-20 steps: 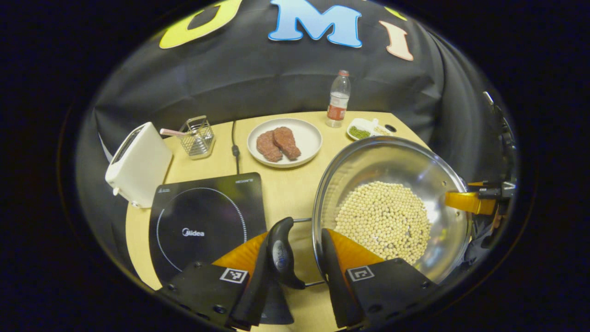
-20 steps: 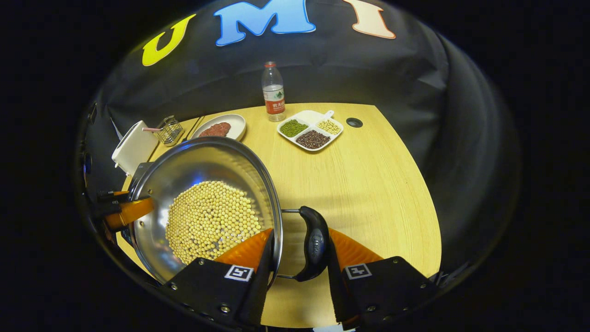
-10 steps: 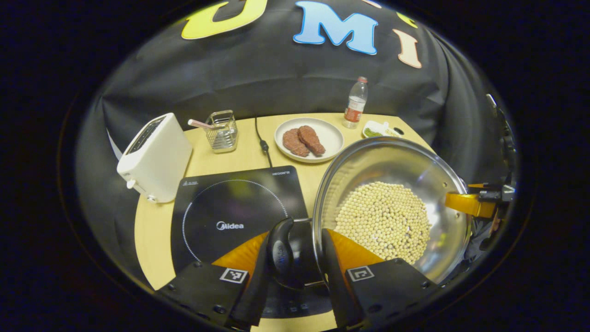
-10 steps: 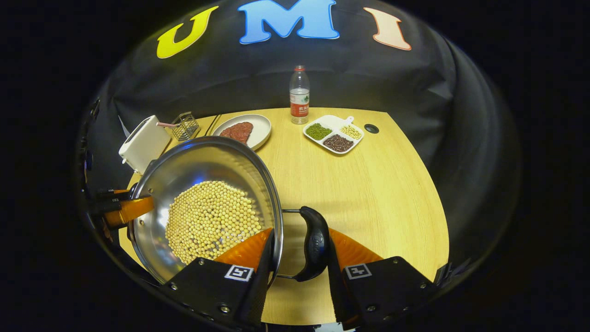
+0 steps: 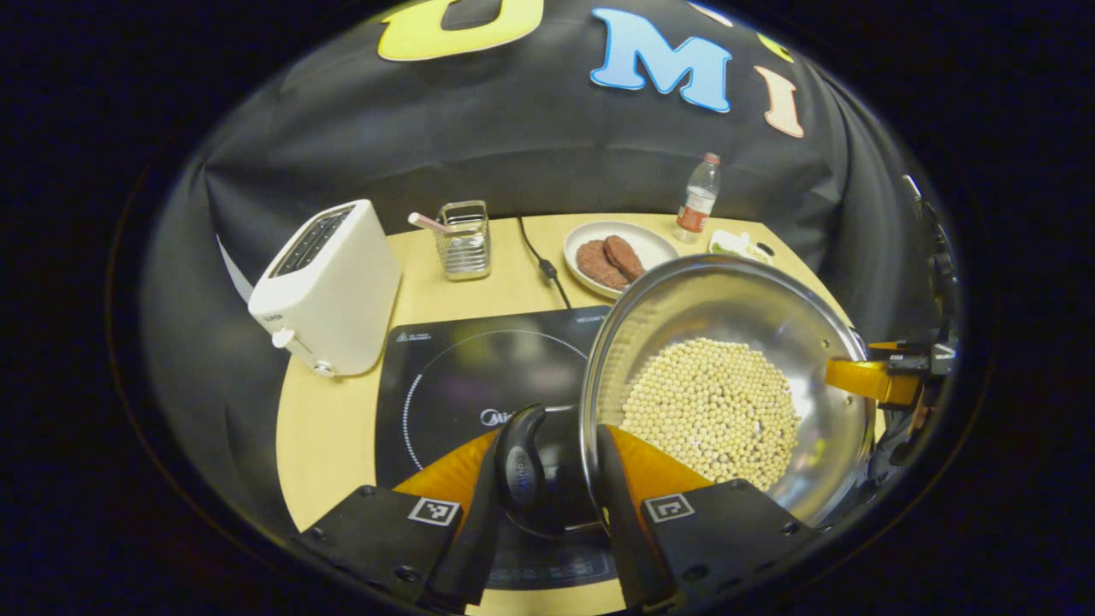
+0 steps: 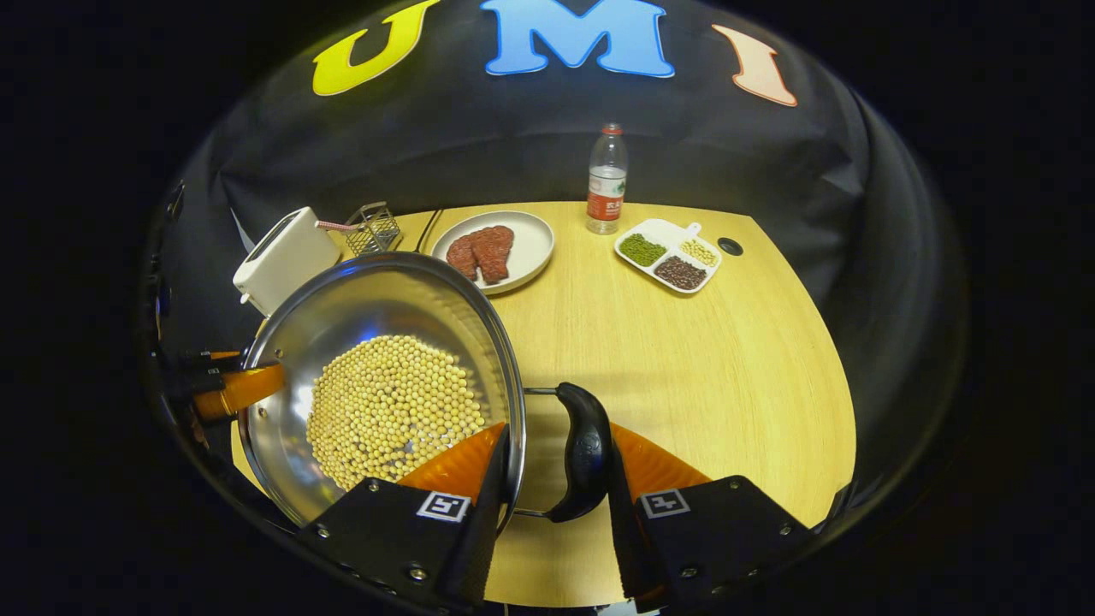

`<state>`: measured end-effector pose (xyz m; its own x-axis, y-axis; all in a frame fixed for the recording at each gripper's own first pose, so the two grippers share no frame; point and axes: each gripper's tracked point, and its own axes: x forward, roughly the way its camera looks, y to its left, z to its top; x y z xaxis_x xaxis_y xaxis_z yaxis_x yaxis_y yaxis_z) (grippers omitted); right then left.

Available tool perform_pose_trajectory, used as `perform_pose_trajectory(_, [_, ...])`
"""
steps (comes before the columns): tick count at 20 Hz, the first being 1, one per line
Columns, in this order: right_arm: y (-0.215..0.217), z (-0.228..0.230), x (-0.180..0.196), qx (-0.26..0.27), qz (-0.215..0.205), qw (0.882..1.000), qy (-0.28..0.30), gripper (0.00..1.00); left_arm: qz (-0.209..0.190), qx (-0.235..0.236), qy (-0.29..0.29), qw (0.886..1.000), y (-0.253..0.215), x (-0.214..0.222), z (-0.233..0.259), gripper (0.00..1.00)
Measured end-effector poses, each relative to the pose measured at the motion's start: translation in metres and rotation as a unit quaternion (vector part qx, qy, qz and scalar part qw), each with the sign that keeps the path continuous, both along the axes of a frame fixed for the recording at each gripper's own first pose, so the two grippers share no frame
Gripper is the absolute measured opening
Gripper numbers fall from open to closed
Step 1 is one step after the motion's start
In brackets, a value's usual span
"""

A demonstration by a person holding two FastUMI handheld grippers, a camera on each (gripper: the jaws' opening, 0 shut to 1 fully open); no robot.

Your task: First push the handle of the pot to place it horizontally, then grasp the pot with both hands and set it on the induction cooktop.

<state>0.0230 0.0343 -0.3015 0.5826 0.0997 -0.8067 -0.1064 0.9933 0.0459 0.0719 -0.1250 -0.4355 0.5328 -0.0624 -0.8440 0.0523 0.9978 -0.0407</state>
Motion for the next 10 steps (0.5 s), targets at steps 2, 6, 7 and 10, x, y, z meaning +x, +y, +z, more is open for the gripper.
perform_pose_trajectory(2, [0.0093, -0.0013, 0.0035, -0.003, 0.007, 1.0, 0.0, 0.58, 0.008, -0.002, 0.003, 1.0, -0.0002, -0.001, -0.0002, 0.64])
perform_pose_trajectory(6, [0.0083, 0.0006, 0.0047, -0.006, 0.017, 1.0, 0.002, 0.58, 0.014, -0.001, 0.004, 1.0, 0.0026, -0.0025, 0.001, 0.64])
perform_pose_trajectory(7, [0.0098, -0.0006, 0.0062, -0.005, 0.018, 1.0, 0.002, 0.58, 0.016, 0.0, 0.004, 1.0, 0.0018, -0.0032, 0.0003, 0.6])
perform_pose_trajectory(10, [0.0107, -0.0045, 0.0106, -0.004, 0.021, 1.0, 0.001, 0.58, 0.019, 0.003, 0.005, 1.0, 0.0037, -0.0025, 0.0002, 0.6])
